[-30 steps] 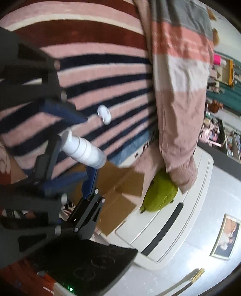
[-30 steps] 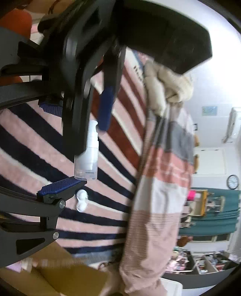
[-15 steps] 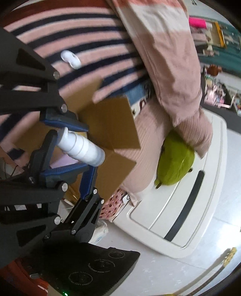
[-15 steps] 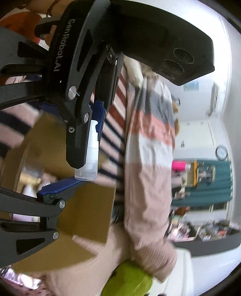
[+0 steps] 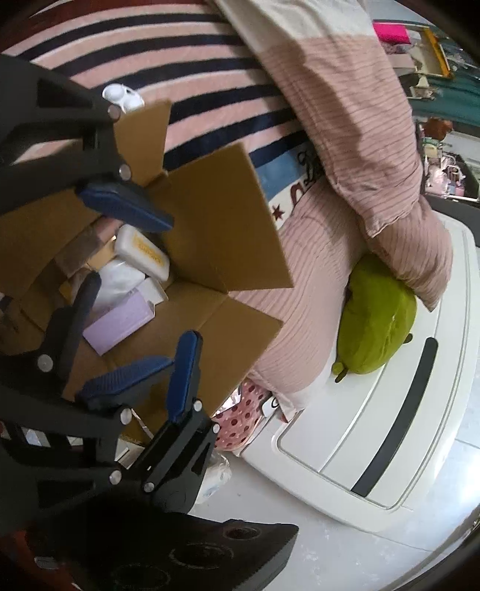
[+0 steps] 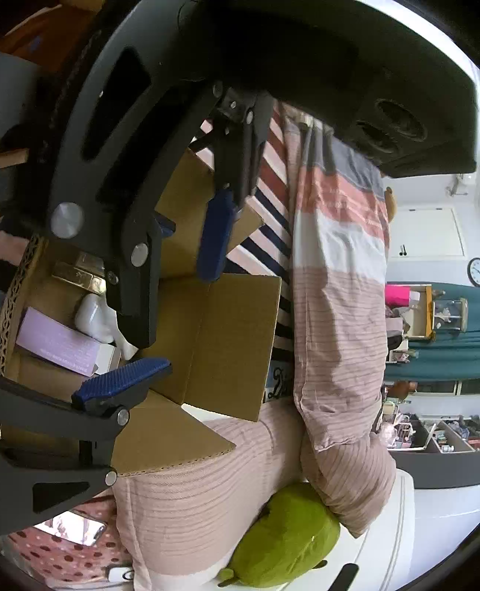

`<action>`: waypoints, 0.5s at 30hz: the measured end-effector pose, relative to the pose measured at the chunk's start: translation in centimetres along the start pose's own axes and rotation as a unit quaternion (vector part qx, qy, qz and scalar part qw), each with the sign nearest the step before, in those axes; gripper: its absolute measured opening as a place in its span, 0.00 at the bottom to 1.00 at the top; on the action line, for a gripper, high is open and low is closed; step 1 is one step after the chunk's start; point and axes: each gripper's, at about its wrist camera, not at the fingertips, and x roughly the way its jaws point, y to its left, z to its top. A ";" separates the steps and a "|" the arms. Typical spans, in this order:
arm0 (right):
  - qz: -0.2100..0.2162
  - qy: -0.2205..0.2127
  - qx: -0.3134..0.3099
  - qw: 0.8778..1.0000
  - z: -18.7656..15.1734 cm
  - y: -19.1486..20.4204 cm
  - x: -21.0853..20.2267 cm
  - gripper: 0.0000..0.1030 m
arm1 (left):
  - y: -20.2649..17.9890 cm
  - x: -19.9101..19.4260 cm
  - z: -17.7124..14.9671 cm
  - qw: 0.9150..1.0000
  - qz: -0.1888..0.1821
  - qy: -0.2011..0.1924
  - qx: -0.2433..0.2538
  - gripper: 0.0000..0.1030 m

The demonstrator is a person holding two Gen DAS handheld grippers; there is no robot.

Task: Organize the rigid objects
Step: 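Carry the pump bottle into the cardboard box and open the right tool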

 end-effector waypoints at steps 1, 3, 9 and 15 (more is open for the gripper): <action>-0.004 -0.001 -0.003 1.000 0.0 0.1 -0.1 0.67 | 0.2 -0.5 -0.1 1.000 0.004 -0.007 -0.001 0.72; -0.011 -0.005 -0.010 1.000 0.2 0.4 -0.1 0.76 | 0.5 -1.5 -0.2 1.000 0.018 -0.021 0.001 0.77; 0.000 -0.025 -0.006 1.000 0.7 1.0 -1.1 0.76 | 2.0 -5.8 -1.4 0.996 0.057 -0.063 -0.004 0.78; 0.031 -0.056 -0.018 0.998 2.0 4.6 -2.1 0.76 | 5.1 -11.2 -4.5 0.989 0.102 -0.104 -0.030 0.82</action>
